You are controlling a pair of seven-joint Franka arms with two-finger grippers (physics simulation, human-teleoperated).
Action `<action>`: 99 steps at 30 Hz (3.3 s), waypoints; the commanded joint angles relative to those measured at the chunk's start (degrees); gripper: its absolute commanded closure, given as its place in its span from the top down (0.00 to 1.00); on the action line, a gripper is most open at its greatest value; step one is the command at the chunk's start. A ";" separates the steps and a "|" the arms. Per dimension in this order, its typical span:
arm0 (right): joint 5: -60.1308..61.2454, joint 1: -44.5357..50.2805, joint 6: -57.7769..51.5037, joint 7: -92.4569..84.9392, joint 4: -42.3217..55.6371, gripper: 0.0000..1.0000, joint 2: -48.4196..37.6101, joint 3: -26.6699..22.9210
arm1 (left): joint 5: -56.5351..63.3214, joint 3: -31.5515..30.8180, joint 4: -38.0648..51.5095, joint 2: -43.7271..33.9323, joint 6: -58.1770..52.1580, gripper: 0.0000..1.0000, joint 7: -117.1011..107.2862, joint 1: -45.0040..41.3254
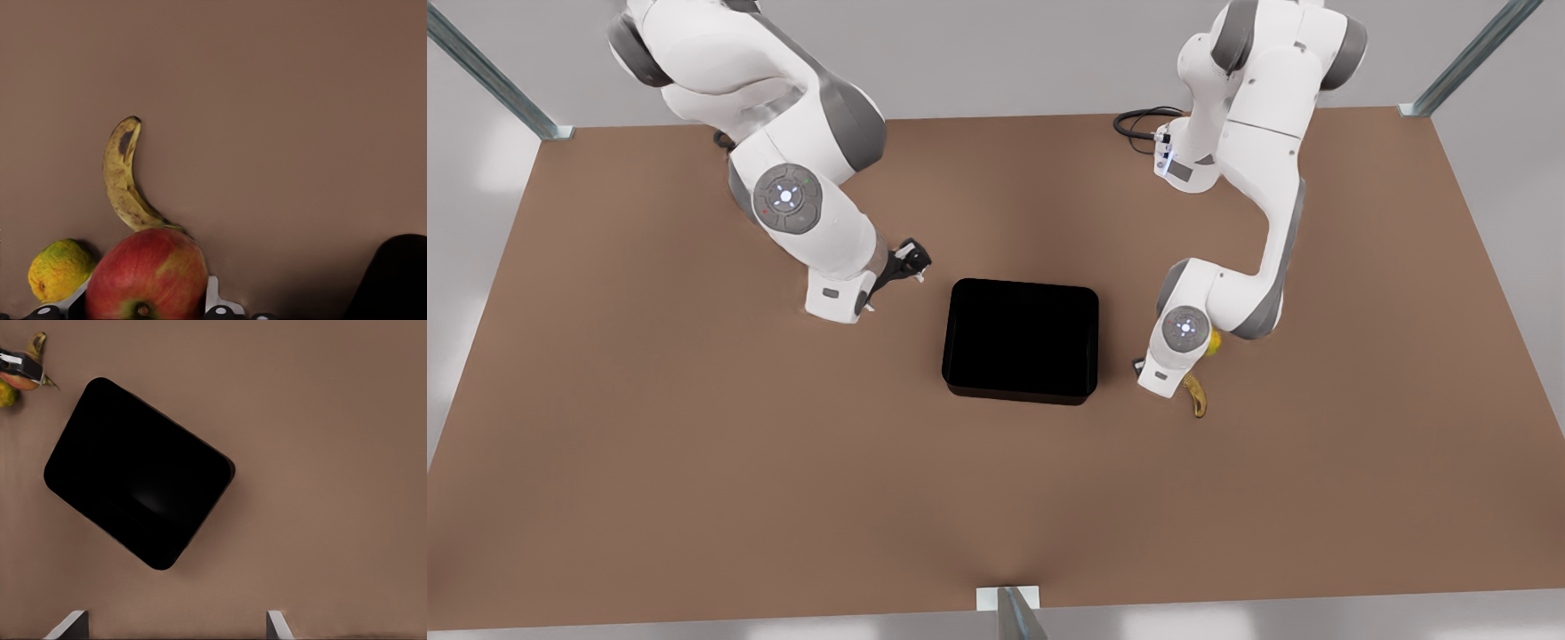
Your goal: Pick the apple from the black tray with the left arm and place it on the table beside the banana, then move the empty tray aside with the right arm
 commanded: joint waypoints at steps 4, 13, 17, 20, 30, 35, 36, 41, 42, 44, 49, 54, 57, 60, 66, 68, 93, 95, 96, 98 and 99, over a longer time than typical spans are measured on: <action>11.51 0.65 11.90 66.64 -0.94 1.00 7.82 -4.61 | 0.61 -0.11 -8.40 -3.97 11.45 0.99 19.93 -0.35; 13.18 1.88 30.62 64.97 -24.76 1.00 0.97 -2.15 | -5.45 2.00 20.42 -10.48 -18.43 1.00 34.43 8.35; 9.84 1.88 32.20 61.99 -24.85 1.00 3.51 -1.98 | -10.91 1.83 29.66 -7.76 -21.86 1.00 34.70 15.12; 9.67 1.79 32.90 54.16 -27.57 1.00 3.95 -1.98 | -10.56 1.65 30.18 -7.23 -21.86 1.00 34.61 16.44; 4.22 2.06 33.96 37.99 -28.27 1.00 8.61 -0.40 | -10.20 1.56 29.74 -6.61 -21.86 1.00 34.52 16.44; 2.64 2.14 36.33 31.84 -28.19 1.00 10.90 -0.40 | -10.03 1.56 28.78 -9.86 -27.66 1.00 36.46 16.79; 2.64 2.14 36.25 29.11 -28.27 1.00 10.99 -0.40 | -10.12 1.56 28.87 -9.95 -27.84 1.00 35.84 16.52; 2.64 2.14 36.60 25.24 -27.75 1.00 12.13 -0.13 | -9.33 1.74 29.83 -10.39 -30.74 1.00 37.60 16.96; 2.64 2.14 37.56 24.98 -27.66 0.97 12.83 0.04 | -8.19 1.65 29.75 -10.39 -30.74 1.00 37.60 16.96; 2.72 2.14 38.00 23.84 -27.66 0.92 13.45 0.04 | -8.01 1.65 29.83 -10.21 -30.38 1.00 37.60 16.87; 4.65 2.06 38.44 24.45 -27.40 0.33 13.62 0.31 | -7.83 1.65 29.75 -10.04 -30.38 1.00 37.60 16.79; 5.45 2.06 38.27 24.45 -26.78 0.25 13.53 0.31 | -6.61 1.56 29.57 -9.95 -30.38 1.00 37.60 16.61; 5.45 1.97 38.00 24.54 -26.69 0.25 13.27 0.31 | -6.34 1.65 29.57 -10.04 -30.38 1.00 38.48 16.70; 5.45 1.97 36.16 24.36 -26.69 0.24 10.55 0.22 | -6.34 1.56 29.48 -10.04 -30.38 1.00 38.48 16.70; 5.45 1.53 32.29 24.01 -26.69 0.20 8.35 0.04 | -6.34 1.56 29.39 -10.04 -30.38 1.00 38.48 16.61; 5.54 1.09 30.18 23.05 -26.69 0.19 7.03 -0.04 | -6.34 1.47 29.39 -10.04 -30.38 1.00 38.48 16.61; 5.63 0.39 -9.11 -25.90 -24.58 0.17 -3.96 -32.30 | -6.16 1.30 29.39 -9.86 -30.38 1.00 38.12 16.35; 3.69 0.39 -9.11 -31.35 -24.50 0.17 -3.69 -35.29 | -6.16 1.30 29.39 -9.86 -30.38 1.00 38.12 16.35; 2.29 0.39 -9.11 -33.90 -23.88 0.17 -3.34 -36.78 | -6.16 1.30 29.39 -9.78 -30.38 1.00 38.04 16.35; 2.11 0.39 -9.11 -39.18 -22.83 0.17 -1.93 -39.51 | -6.16 1.30 29.39 -9.86 -30.38 1.00 38.12 16.35; 2.11 0.39 -9.11 -42.60 -21.86 0.17 -0.44 -41.61 | -6.16 1.30 29.39 -9.77 -30.38 1.00 38.12 16.35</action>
